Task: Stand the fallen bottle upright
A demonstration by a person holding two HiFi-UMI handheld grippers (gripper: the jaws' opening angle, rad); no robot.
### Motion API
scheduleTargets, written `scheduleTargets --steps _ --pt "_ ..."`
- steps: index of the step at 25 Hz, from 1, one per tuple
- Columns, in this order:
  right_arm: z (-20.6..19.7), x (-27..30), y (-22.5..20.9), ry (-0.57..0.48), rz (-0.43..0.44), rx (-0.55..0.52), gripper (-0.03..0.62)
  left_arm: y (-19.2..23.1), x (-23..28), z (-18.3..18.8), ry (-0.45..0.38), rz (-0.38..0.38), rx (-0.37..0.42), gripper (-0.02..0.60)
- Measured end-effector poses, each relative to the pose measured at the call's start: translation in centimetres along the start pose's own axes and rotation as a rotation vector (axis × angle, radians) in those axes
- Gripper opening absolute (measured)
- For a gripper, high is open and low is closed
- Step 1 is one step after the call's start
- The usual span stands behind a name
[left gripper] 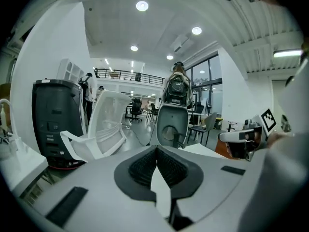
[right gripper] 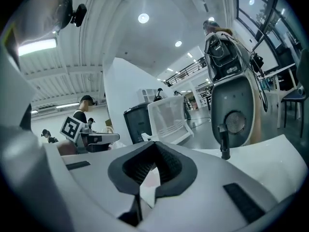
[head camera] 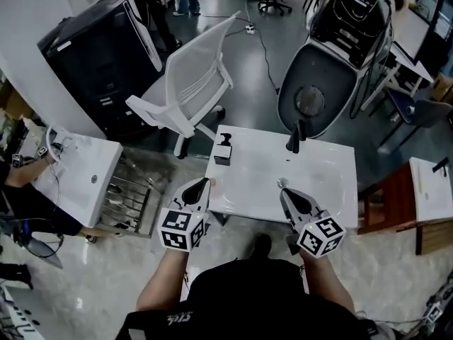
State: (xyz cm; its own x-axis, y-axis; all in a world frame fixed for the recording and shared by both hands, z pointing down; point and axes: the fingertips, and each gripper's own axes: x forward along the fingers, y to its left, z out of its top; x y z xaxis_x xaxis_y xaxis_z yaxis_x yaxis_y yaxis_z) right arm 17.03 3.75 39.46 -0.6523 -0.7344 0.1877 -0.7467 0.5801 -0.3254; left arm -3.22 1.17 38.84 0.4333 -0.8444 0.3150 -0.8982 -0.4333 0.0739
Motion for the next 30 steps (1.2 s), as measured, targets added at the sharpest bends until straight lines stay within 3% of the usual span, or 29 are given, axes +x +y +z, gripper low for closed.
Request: scheduleTargets --steps 9,14,21,30 --pt "3.0 4.9 -8.1 0.056 0.12 -0.025 0.014 1.2 7.7 2.0 0.045 0.141 -0.016 0.011" --pt "3.6 6.5 -10.2 0.071 0.144 -0.025 0.014 1.5 9.1 2.1 0.064 0.17 -0.003 0.011" --pt "3.2 9.6 -9.4 0.099 0.169 -0.011 0.014 4.2 10.2 1.9 0.074 0.176 -0.022 0.011" --pt "3.2 16.7 -4.2 0.126 0.186 -0.041 0.014 8.8 10.1 0.9 0.081 0.096 -0.031 0.011"
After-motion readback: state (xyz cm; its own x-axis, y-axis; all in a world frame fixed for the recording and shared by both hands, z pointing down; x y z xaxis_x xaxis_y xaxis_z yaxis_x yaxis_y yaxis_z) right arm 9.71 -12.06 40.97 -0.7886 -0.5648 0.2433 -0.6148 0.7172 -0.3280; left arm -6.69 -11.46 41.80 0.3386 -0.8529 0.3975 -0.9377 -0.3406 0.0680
